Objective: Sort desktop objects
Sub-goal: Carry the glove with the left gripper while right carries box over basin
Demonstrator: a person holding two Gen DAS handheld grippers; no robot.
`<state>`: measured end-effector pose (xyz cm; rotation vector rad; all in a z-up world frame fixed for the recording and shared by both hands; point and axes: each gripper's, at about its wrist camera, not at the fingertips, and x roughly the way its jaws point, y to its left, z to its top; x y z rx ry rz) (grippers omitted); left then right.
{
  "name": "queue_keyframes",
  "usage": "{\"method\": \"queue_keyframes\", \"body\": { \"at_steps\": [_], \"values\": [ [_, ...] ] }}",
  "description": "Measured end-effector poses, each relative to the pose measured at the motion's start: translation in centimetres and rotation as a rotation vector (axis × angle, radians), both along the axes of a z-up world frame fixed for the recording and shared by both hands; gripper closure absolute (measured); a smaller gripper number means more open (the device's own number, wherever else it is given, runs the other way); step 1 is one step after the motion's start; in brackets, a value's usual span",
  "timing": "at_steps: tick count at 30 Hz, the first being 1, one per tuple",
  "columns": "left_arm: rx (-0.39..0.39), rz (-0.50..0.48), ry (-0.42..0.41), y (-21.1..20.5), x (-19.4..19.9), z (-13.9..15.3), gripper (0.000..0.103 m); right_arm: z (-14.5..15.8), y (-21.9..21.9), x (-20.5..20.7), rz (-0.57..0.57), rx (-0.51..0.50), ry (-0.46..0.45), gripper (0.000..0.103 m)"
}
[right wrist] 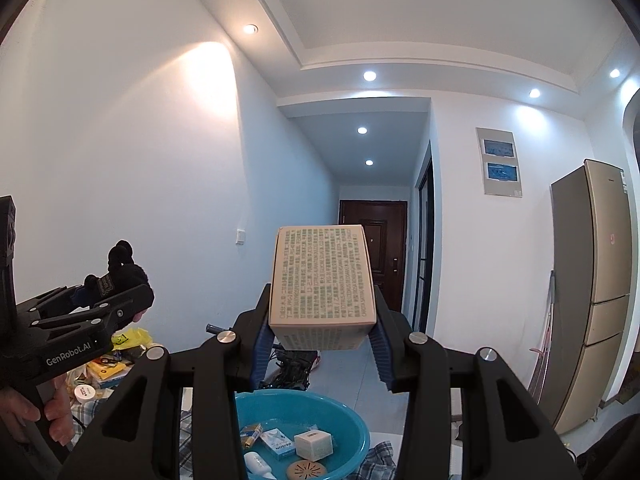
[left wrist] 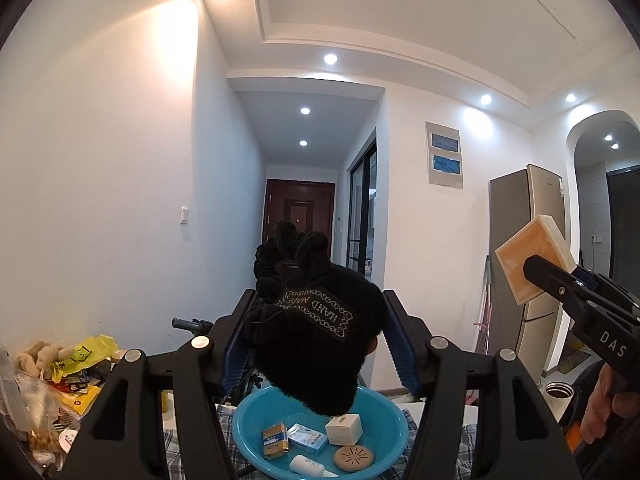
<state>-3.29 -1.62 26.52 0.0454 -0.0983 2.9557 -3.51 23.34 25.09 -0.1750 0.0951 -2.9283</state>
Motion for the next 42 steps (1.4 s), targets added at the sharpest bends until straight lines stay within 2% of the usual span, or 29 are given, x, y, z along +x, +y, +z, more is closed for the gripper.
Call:
{"method": "queue_keyframes", "body": {
  "at_steps": [5, 12, 17, 20, 23, 27, 36, 42],
  "values": [
    [-0.005, 0.006, 0.007, 0.4, -2.4, -0.3, 0.040, -0.6, -0.5, -3.1, -0.007, -0.004, -0.019, 0.062],
    [0.031, 0.004, 0.014, 0.0, -6.2, -0.5, 0.040, -1.3, -0.8, -7.2, -0.004, -0.012, -0.042, 0.062],
    [0.025, 0.017, 0.058, 0.1, -8.1, -2.3, 0.040, -1.7, -1.3, -8.7, -0.005, -0.022, -0.014, 0.062],
    [0.044, -0.008, 0.030, -0.3, -9.6, -3.5, 0.040, -2.7, -1.7, -9.8, 0.017, -0.032, -0.038, 0.062],
    [0.046, 0.007, -0.001, -0.7, -11.3, -4.2, 0.040, -3.8, -2.2, -10.8, 0.019, -0.035, -0.057, 0.062],
    [0.059, 0.026, -0.003, -1.5, -11.7, -4.5, 0.040, -5.2, -1.9, -11.7, 0.023, -0.065, -0.079, 0.062],
    [0.035, -0.001, -0.054, -0.9, -13.2, -5.7, 0.040, -5.4, -1.3, -12.1, 0.013, -0.074, -0.090, 0.062],
    [0.033, -0.018, -0.157, -0.5, -17.4, -7.1, 0.040, -6.2, -2.2, -14.3, 0.021, -0.050, -0.136, 0.062]
  ]
}}
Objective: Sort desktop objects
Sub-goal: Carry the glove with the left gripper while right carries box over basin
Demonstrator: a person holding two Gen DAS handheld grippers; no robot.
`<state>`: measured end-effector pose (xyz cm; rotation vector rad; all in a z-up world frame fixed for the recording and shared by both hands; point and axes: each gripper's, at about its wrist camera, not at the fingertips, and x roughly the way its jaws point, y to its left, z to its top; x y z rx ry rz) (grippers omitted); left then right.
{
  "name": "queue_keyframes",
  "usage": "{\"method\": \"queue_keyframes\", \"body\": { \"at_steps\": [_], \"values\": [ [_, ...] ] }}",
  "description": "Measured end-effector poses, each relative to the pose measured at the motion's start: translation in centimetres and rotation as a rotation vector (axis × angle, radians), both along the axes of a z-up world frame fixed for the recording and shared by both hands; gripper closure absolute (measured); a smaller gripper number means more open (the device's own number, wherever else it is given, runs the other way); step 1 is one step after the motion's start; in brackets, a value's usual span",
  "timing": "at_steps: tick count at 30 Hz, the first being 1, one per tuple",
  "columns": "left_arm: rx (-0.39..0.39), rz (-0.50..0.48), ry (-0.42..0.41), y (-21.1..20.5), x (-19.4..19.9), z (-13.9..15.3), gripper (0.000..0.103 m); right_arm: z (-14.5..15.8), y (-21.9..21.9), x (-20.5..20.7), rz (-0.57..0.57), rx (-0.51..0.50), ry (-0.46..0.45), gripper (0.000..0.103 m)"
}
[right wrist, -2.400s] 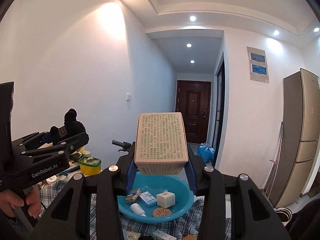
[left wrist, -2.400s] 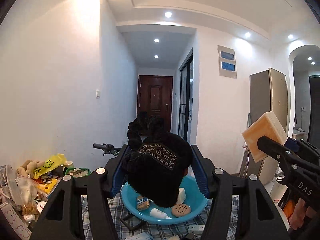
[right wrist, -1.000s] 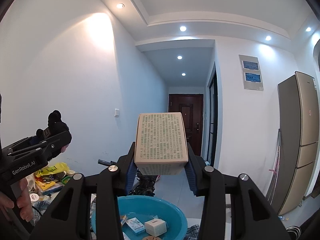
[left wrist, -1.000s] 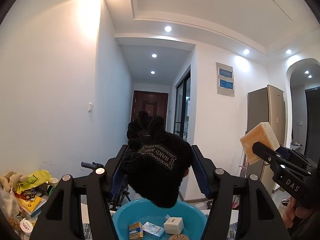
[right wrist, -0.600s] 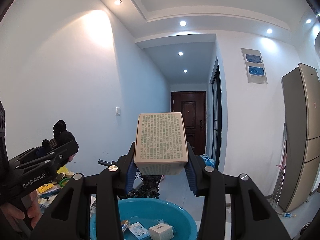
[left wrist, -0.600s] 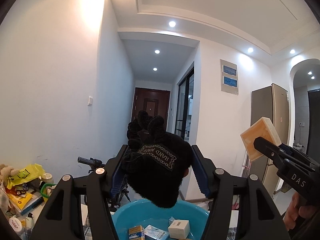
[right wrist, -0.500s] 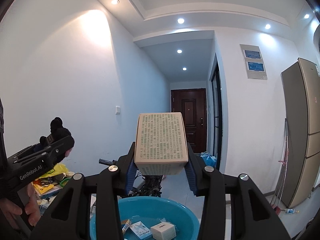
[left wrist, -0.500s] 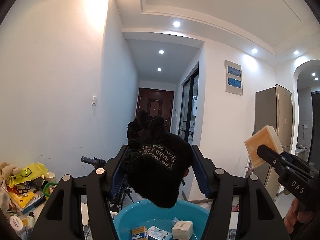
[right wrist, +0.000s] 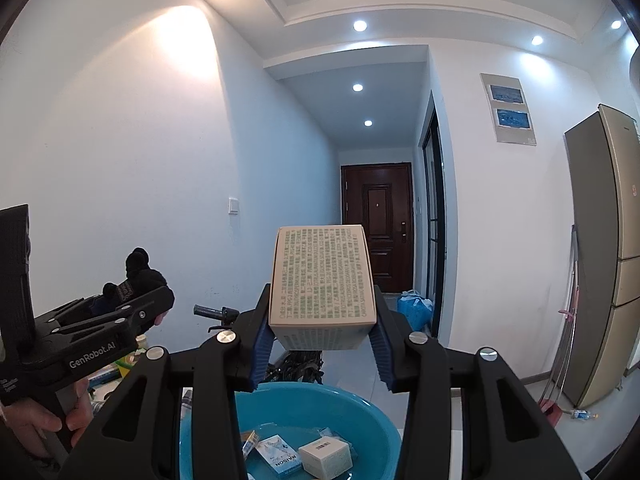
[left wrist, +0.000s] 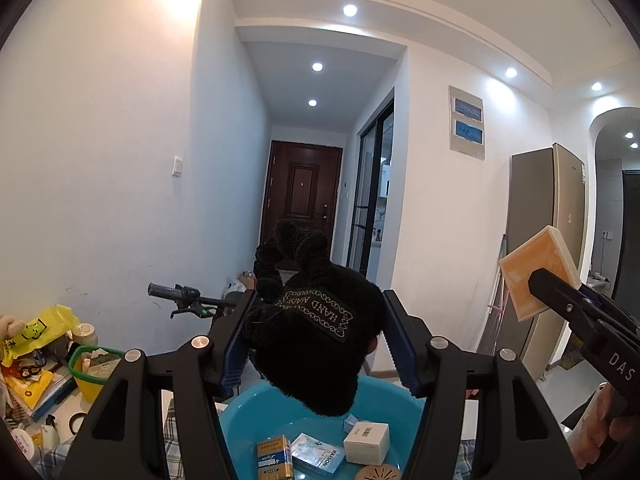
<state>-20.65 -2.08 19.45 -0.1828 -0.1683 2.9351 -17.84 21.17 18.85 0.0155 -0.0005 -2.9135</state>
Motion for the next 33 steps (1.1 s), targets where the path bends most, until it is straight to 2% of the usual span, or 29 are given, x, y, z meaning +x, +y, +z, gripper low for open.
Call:
{"method": "queue_keyframes", "body": {
  "at_steps": [6, 17, 27, 30, 33],
  "values": [
    [-0.022, 0.019, -0.141, 0.4, -5.8, -2.9, 0.040, -2.1, -0.1, -4.6, 0.057, -0.026, -0.134, 0.062],
    [-0.059, -0.004, -0.359, 1.6, -13.4, -8.3, 0.040, -7.2, -0.6, -12.3, 0.014, 0.005, -0.337, 0.062],
    [-0.107, -0.031, -0.566, 3.4, -17.2, -13.7, 0.040, -12.2, 0.6, -17.8, -0.005, 0.048, -0.553, 0.062],
    [-0.092, -0.038, -0.645, 3.4, -18.3, -15.5, 0.040, -13.5, 0.5, -18.2, -0.008, 0.065, -0.609, 0.062],
    [-0.102, -0.032, -0.690, 3.5, -18.8, -16.5, 0.040, -14.2, 0.7, -18.9, 0.001, 0.072, -0.655, 0.062]
  ]
}}
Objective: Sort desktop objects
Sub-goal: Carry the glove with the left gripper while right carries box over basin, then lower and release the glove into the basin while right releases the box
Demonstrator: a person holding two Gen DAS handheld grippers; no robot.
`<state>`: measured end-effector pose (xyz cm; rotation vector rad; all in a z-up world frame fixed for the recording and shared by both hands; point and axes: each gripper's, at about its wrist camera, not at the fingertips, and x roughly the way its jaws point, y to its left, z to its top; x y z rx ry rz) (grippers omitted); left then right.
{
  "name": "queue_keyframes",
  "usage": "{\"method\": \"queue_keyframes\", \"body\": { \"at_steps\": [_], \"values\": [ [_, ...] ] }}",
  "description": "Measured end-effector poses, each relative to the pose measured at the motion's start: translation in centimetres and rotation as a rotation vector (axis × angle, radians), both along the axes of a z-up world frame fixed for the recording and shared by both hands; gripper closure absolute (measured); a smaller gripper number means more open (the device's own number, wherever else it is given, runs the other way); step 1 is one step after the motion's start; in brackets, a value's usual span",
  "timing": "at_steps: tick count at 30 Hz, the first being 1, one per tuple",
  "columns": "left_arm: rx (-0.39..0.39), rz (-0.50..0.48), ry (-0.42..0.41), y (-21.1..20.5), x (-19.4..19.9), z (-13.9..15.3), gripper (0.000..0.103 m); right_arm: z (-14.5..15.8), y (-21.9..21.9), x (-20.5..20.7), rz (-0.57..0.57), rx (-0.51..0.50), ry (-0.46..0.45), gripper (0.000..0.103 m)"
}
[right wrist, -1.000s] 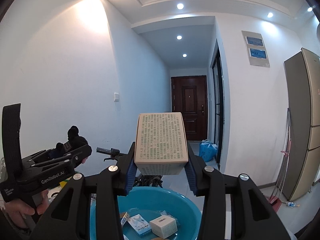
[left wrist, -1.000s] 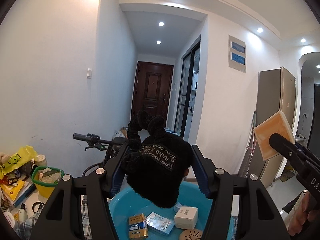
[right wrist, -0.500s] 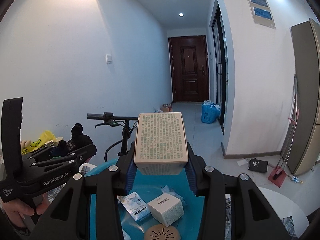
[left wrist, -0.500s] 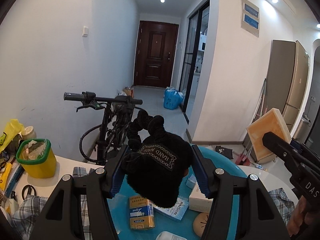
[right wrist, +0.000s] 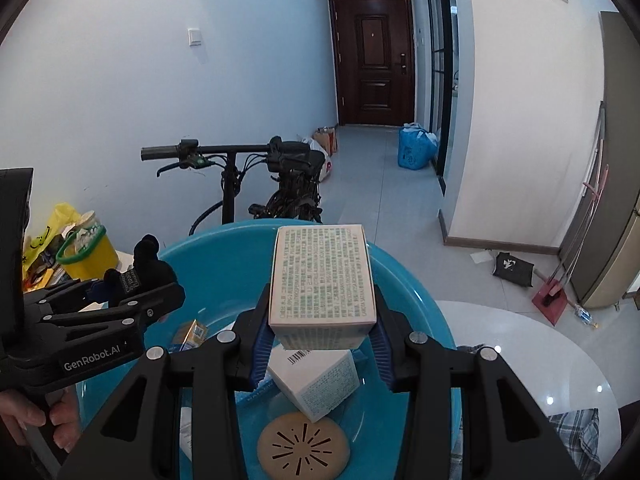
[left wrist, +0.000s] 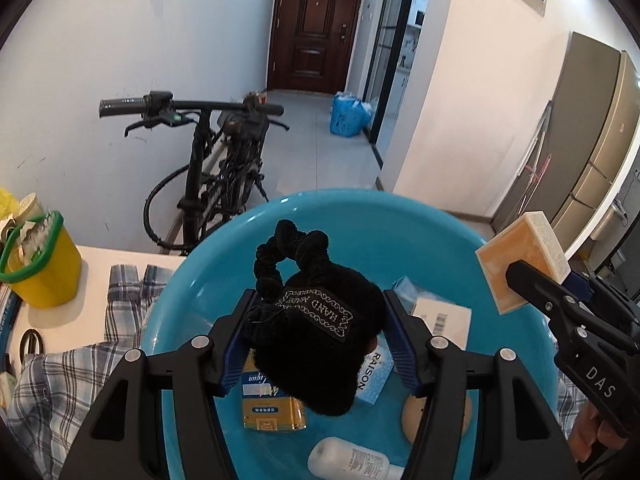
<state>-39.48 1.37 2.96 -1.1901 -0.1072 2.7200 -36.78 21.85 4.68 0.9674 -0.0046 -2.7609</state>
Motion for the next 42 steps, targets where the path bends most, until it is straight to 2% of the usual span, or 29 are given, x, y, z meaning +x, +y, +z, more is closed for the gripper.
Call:
{"method": "queue_keyframes", "body": {
  "at_steps": [8, 12, 21, 26, 32, 42],
  "values": [
    [-0.029, -0.011, -0.161, 0.1, -1.4, -2.8, 0.040, -2.2, -0.8, -1.0, 0.031, 0.065, -0.112, 0.062],
    [-0.051, -0.026, -0.205, 0.5, -1.7, -3.8, 0.040, -3.2, -1.1, -1.3, 0.042, 0.102, -0.147, 0.062],
    [-0.029, -0.034, -0.192, 0.5, -1.4, -3.2, 0.040, -2.7, -0.7, -1.1, 0.037, 0.098, -0.131, 0.062],
    [-0.010, -0.025, -0.166, 0.2, -1.3, -2.6, 0.034, -2.6, -0.6, -1.3, 0.033, 0.096, -0.130, 0.062],
    [-0.013, -0.009, -0.147, 0.2, -1.3, -2.4, 0.019, -2.6, -0.6, -1.3, 0.035, 0.094, -0.129, 0.061],
    [-0.010, 0.006, -0.121, -0.1, -1.0, -1.6, 0.019, -2.9, -1.0, -1.3, 0.046, 0.098, -0.138, 0.061]
  ]
}}
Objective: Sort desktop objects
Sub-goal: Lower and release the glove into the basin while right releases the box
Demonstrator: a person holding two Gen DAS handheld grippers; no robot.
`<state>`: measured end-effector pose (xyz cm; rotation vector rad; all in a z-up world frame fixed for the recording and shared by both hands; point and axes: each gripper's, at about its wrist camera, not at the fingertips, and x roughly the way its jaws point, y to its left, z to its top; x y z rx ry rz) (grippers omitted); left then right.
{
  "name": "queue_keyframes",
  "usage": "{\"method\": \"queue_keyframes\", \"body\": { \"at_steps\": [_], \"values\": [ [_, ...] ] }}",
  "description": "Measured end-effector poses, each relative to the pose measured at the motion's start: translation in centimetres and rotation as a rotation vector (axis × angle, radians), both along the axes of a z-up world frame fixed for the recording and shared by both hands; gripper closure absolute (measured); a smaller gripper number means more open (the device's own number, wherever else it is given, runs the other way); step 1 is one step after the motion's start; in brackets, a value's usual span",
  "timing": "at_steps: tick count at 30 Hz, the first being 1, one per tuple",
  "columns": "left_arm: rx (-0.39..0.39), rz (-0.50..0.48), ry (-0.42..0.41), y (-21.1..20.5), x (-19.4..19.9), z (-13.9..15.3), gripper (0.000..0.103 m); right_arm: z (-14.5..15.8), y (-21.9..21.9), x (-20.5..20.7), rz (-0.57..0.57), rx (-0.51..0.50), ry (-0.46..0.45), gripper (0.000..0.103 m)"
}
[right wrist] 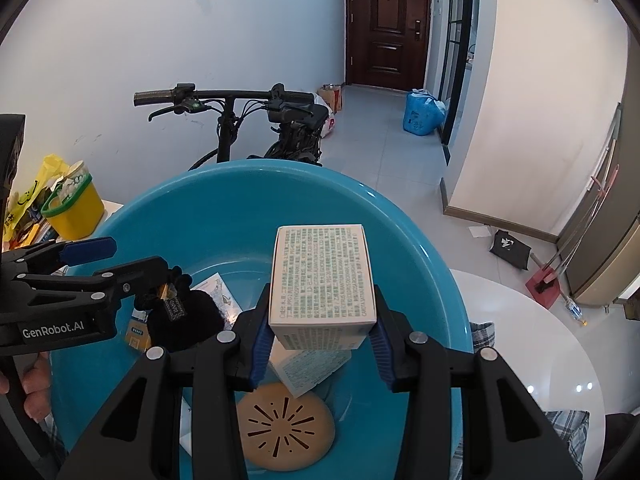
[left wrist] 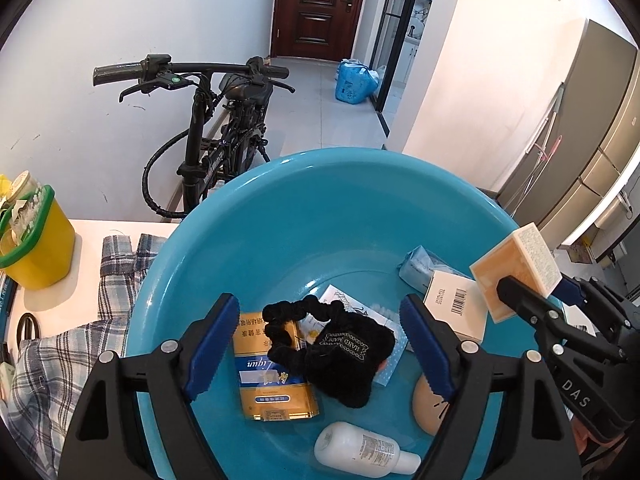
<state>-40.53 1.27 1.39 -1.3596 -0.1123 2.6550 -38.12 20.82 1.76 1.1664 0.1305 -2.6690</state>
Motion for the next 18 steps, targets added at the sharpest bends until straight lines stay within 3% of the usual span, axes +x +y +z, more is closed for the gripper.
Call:
{"method": "queue_keyframes", "body": {
  "at_steps": [12, 15, 18],
  "values": [
    [0.011, 0.014, 0.004, -0.3, 0.1, 0.4, 0.019, -1.1, -0.8, -0.3, 0.018, 0.019, -0.027, 0.060],
    [0.014, 0.031, 0.003, -0.6, 0.0, 0.4, 0.019, -1.1, -0.8, -0.2, 0.017, 0.015, -0.023, 0.050],
    [0.014, 0.036, 0.007, -0.7, 0.0, 0.5, 0.019, -0.9, -0.6, -0.1, 0.007, 0.017, -0.014, 0.048]
  ]
}}
